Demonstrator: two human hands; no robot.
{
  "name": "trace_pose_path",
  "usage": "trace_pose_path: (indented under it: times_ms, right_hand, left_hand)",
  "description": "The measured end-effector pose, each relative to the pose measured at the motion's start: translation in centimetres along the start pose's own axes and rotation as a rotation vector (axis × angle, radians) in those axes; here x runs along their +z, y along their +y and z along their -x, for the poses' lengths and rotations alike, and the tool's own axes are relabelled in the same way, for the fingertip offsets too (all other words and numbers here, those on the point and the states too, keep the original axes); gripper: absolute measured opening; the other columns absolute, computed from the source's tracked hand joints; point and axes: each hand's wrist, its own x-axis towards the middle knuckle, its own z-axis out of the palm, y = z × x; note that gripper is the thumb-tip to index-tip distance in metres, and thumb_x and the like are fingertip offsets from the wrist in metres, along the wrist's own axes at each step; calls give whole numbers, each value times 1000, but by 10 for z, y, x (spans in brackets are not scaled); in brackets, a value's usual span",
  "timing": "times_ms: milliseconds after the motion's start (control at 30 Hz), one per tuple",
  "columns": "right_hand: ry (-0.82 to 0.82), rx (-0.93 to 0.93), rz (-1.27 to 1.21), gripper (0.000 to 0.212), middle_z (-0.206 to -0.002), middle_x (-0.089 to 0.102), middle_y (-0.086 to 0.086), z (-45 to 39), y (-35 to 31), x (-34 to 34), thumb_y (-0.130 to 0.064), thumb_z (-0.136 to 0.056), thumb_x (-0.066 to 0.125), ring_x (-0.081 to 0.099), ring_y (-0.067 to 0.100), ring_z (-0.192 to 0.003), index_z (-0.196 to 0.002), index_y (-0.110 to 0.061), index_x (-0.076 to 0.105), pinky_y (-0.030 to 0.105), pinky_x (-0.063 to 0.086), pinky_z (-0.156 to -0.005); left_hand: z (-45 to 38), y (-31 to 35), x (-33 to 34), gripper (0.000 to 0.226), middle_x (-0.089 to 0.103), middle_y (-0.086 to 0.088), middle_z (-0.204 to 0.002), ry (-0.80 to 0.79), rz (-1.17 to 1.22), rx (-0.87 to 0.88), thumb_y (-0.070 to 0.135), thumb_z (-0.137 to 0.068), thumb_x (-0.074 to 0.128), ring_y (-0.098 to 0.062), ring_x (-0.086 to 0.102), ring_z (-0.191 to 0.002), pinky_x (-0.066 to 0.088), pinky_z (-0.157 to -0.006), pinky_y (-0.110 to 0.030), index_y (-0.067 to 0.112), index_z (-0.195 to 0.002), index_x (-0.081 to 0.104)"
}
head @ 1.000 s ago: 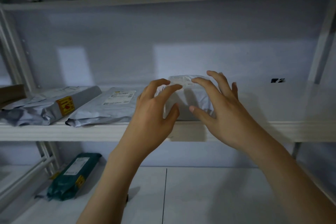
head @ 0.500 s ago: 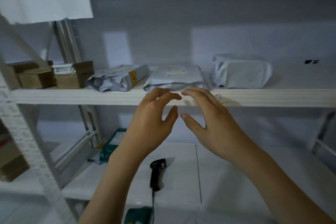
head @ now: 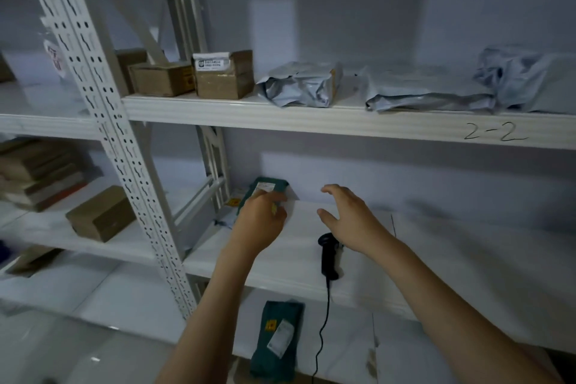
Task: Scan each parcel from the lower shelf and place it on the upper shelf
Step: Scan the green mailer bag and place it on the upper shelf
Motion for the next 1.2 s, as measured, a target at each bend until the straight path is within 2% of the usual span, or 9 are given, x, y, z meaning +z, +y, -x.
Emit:
trace_pose_path:
  times_ms: [367,533,767,867,900,967,1033,1100,1200]
  right_hand:
    - [-130,124,11,47,-143,43,10,-104,69,73,-31,-100,52,52,25,-119,-142,-16,39,32,43,-97]
    - [-198,207,34,48,-143,45,12,-153,100,99,-32,-100,51,49,28,-126,-142,-12,39,35,42,-99]
    - [-324,282,49,53,-141,47,15,-205,103,128,-33,-100,48,50,31,-126,-145,-9,36,38,45,-100]
    - [-391,353,-53,33,-123,56,11,-230,95,150,-28,-100,48,57,27,-111,-125,-7,51,34,48,-87]
    - [-398,373,-106,20,-106,58,7,-237,91,158,-28,-100,47,58,22,-95,-105,-10,56,30,45,-76]
    - [-395,442,-237,24,-79,49,-3,-250,83,174,-29,-97,51,50,14,-70,-75,-20,47,25,36,-61]
    - [-383,559,-400,17,-89,52,0,-261,78,190,-32,-94,56,54,19,-81,-89,-17,52,28,43,-65]
    - [-363,658,-516,38,-109,56,8,-274,83,210,-36,-90,60,55,25,-96,-115,-9,52,32,47,-74]
    - [-337,762,-541,65,-133,53,16,-288,90,239,-45,-88,60,57,31,-107,-136,-5,43,38,51,-83]
  left_hand:
    - [-81,-88,87,37,58,-17,-137,-159,-70,-128,12,-90,60,-37,55,-124,48,-103,-42,11,-126,65]
    - [-121,-115,117,38,51,-15,-145,-189,-102,-197,19,-94,57,-36,48,-132,43,-109,-43,13,-131,61]
    - [-156,-147,132,40,58,-14,-137,-250,-74,-426,23,-100,48,-31,58,-119,48,-94,-33,10,-138,52]
    - [-173,-159,132,40,60,-15,-134,-233,-72,-458,20,-100,48,-33,59,-118,51,-95,-36,10,-138,51]
    - [-179,-167,133,40,61,-16,-133,-226,-73,-468,20,-99,49,-33,60,-117,52,-95,-37,10,-138,51]
    - [-192,-182,133,40,63,-16,-130,-197,-56,-484,20,-98,50,-34,61,-114,53,-91,-38,12,-137,52]
    - [-206,-205,137,43,62,-17,-130,-169,-14,-537,28,-95,50,-38,60,-115,53,-92,-42,16,-137,52]
    - [-219,-231,144,52,57,-15,-137,-186,18,-601,39,-91,50,-39,54,-123,48,-101,-49,22,-140,47]
    - [-230,-245,138,63,46,-14,-147,-247,106,-616,41,-90,56,-37,45,-133,39,-110,-51,21,-147,35]
